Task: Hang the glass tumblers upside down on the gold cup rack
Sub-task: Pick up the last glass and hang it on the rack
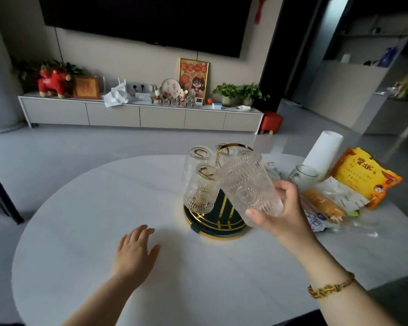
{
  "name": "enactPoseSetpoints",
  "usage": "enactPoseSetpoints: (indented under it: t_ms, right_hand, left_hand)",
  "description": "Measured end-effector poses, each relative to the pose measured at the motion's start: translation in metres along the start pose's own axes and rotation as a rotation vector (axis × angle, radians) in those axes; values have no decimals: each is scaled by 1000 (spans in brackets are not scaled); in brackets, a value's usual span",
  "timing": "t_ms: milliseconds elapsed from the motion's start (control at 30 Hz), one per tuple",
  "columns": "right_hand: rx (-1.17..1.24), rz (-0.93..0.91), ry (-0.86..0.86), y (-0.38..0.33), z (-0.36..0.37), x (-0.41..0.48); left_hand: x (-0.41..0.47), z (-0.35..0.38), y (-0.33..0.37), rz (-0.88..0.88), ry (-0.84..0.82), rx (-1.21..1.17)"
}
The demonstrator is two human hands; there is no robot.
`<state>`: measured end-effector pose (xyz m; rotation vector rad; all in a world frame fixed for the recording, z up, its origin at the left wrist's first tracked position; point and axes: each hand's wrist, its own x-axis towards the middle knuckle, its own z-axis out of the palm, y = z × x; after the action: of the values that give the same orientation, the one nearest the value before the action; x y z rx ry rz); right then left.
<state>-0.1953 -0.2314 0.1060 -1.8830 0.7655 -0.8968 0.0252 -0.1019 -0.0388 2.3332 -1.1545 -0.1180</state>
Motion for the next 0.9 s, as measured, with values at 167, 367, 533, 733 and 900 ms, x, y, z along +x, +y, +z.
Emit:
enactPoseSetpoints:
  t_ms: [167,367,533,733,900]
  right_hand:
    - [-71,-87,91,-10,-52,15]
    - [-431,-8,-43,-48,-84,52]
    - [-686,-36,-248,-72,-62,78]
    - [-845,-31,-356,-67,-30,97]
    - [-868,19,-400,-48,-18,104]
  left_hand:
    - [1,15,-7,1,-33,74]
    - [-1,18,-9,26,-21,99]
    - [-1,15,-5,20,-20,89]
    - [-1,11,-4,11,-46,98]
    - [-3,7,2,12,-18,56]
